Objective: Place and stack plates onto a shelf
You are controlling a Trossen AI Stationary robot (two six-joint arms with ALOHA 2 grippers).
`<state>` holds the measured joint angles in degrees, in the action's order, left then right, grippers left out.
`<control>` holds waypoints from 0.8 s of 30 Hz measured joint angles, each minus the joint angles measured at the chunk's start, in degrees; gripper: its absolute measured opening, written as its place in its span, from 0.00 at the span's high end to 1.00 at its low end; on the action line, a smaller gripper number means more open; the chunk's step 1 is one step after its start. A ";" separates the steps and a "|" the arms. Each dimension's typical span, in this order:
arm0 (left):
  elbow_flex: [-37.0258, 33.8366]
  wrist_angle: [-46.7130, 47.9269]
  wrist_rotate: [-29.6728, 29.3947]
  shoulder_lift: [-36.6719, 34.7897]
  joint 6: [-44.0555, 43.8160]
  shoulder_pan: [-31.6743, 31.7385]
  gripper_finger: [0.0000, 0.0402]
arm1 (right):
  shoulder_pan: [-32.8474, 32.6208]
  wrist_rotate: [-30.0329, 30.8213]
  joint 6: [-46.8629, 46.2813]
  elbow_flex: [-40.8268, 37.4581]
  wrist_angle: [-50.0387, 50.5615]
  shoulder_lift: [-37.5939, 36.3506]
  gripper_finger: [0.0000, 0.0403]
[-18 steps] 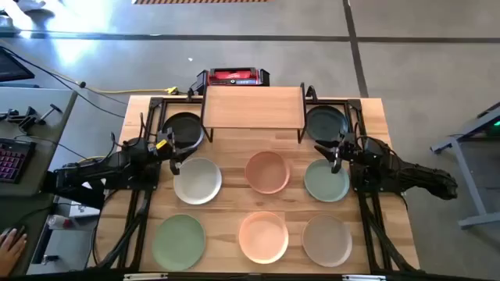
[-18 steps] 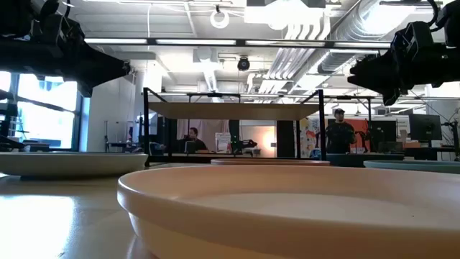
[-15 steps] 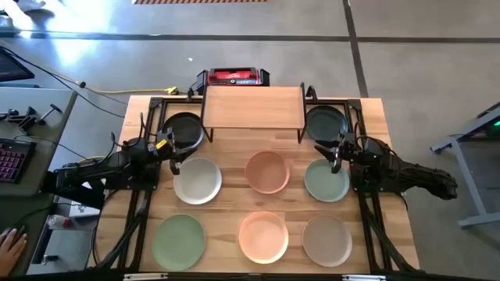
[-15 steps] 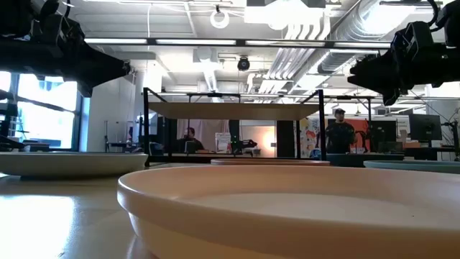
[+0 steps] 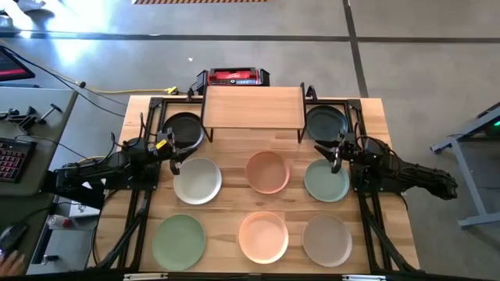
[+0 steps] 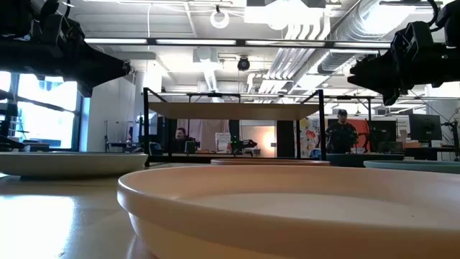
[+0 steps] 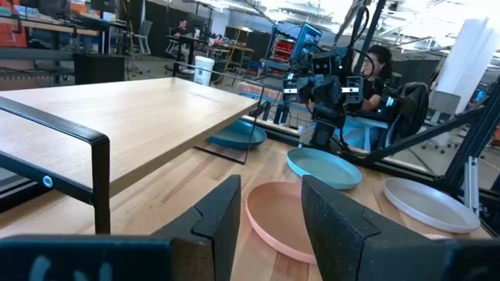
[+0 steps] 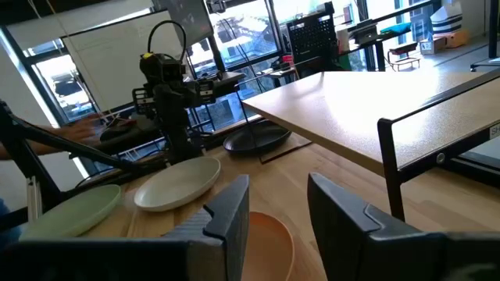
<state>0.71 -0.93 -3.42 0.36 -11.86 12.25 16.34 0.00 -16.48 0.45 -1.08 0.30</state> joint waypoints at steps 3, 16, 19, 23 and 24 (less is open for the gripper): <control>0.00 0.04 1.21 -0.16 0.03 1.76 0.69 | 0.00 0.03 -0.01 0.01 0.02 0.00 0.72; 0.04 0.21 0.13 0.63 0.00 6.73 0.69 | 0.02 0.01 -0.02 0.01 0.00 0.55 0.72; 0.04 -0.01 0.14 0.60 0.02 6.73 0.69 | 0.02 0.01 -0.01 0.01 0.02 0.55 0.72; 0.02 0.07 0.13 0.61 0.00 6.73 0.69 | 0.02 0.01 -0.01 0.00 0.01 0.55 0.72; 0.04 0.07 0.13 0.61 0.00 6.75 0.69 | 0.02 0.01 0.00 0.02 0.02 0.55 0.72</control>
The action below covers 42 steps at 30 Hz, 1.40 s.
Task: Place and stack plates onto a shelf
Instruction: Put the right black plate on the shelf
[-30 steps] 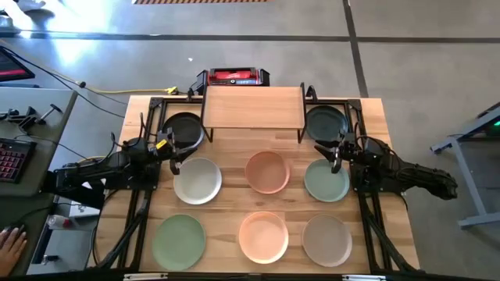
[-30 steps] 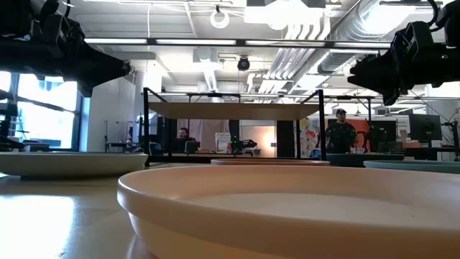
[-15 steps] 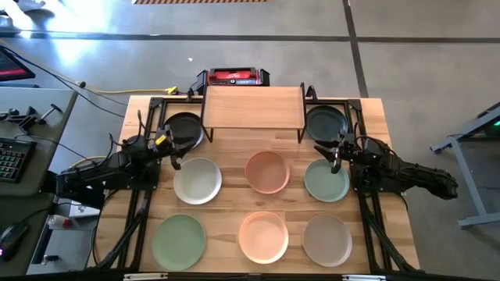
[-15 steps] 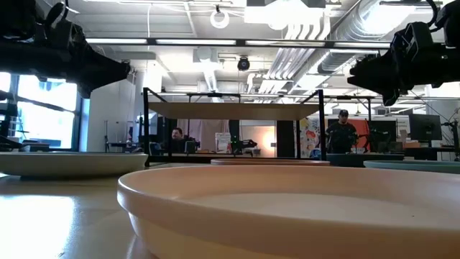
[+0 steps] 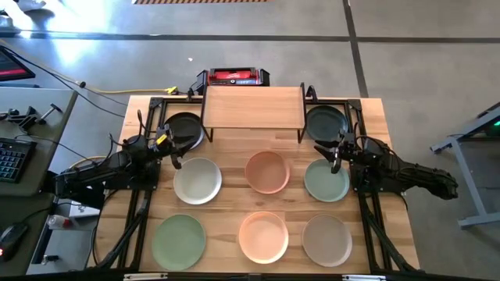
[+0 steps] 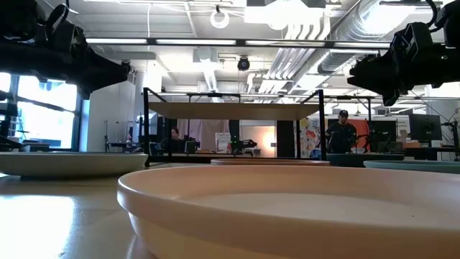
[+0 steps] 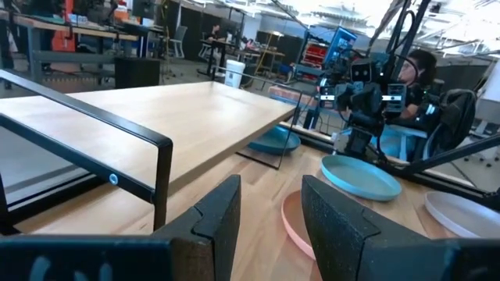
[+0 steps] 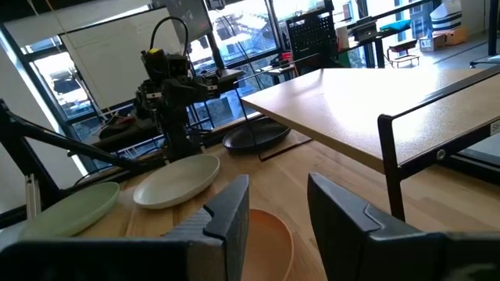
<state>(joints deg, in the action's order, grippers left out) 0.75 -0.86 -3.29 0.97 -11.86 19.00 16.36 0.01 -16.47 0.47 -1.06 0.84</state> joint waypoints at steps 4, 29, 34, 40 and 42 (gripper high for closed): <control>-0.01 -0.02 -0.02 0.00 0.00 0.00 0.69 | 0.00 0.00 -0.02 -0.01 0.00 0.00 0.72; 0.00 -0.30 -1.05 0.00 2.51 0.11 0.69 | 0.00 0.00 0.00 0.00 0.00 0.00 0.72; -0.01 -0.33 -1.03 0.00 1.86 0.11 0.69 | 0.00 0.00 -0.01 0.00 -0.02 0.00 0.72; -0.02 -1.20 -1.01 -0.01 -6.24 0.11 0.69 | 0.00 0.00 0.00 -0.02 0.00 0.00 0.72; -0.02 -2.36 -1.02 0.00 -9.07 0.11 0.69 | 0.00 0.00 -0.01 -0.01 0.00 0.00 0.72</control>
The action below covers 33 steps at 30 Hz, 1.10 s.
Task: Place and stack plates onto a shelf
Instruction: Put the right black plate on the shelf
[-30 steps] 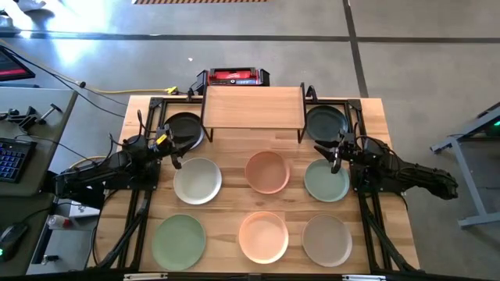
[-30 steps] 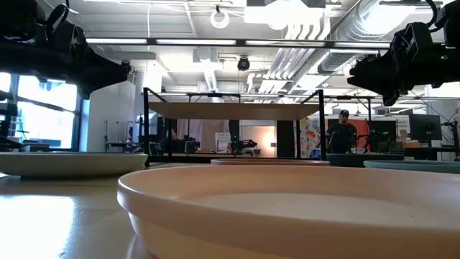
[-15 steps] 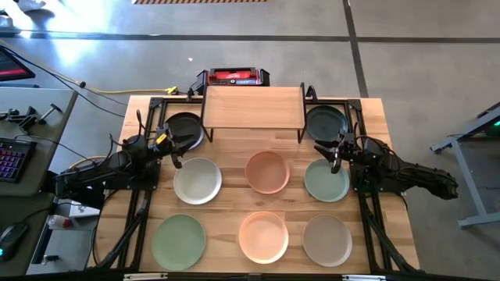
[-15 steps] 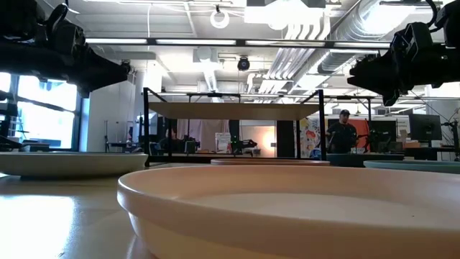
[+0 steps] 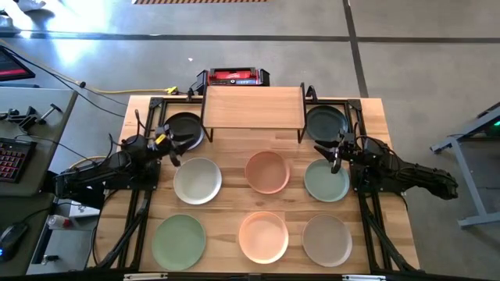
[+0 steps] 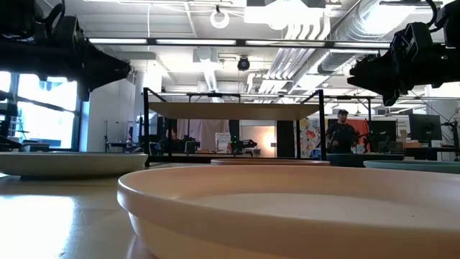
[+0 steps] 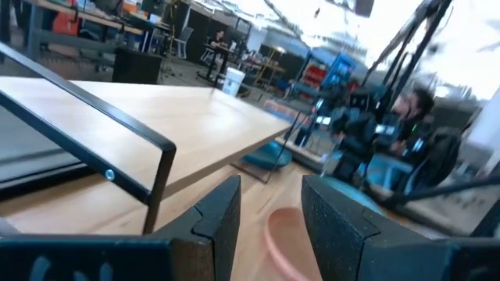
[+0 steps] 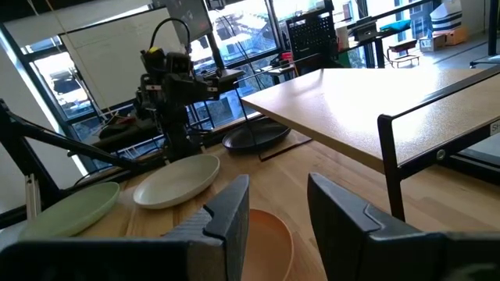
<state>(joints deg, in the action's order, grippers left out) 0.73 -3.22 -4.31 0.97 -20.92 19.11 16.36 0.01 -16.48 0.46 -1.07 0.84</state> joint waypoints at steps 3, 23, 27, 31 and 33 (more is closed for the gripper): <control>0.00 -1.76 -0.01 -0.02 -3.42 0.00 0.69 | 0.00 0.00 -0.01 -0.01 -0.02 -0.02 0.72; -0.02 -9.33 -5.75 -0.02 -8.11 0.00 0.69 | 0.00 0.00 0.01 0.00 -0.01 -0.02 0.72; -0.02 -9.80 -7.89 -0.02 -6.82 0.00 0.69 | -0.02 2.08 -0.01 0.01 -0.13 0.00 0.72; -0.02 -9.99 -10.61 -0.02 -7.42 0.00 0.69 | -0.02 2.93 -0.18 0.01 -0.45 -0.04 0.72; -0.02 -9.98 -11.15 -0.01 -7.84 0.00 0.69 | -0.02 2.93 -0.81 0.01 -0.63 -0.04 0.72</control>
<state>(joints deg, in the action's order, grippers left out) 0.71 -13.20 -15.45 0.96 -28.76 19.11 16.34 2.94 -17.29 0.47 -1.69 0.80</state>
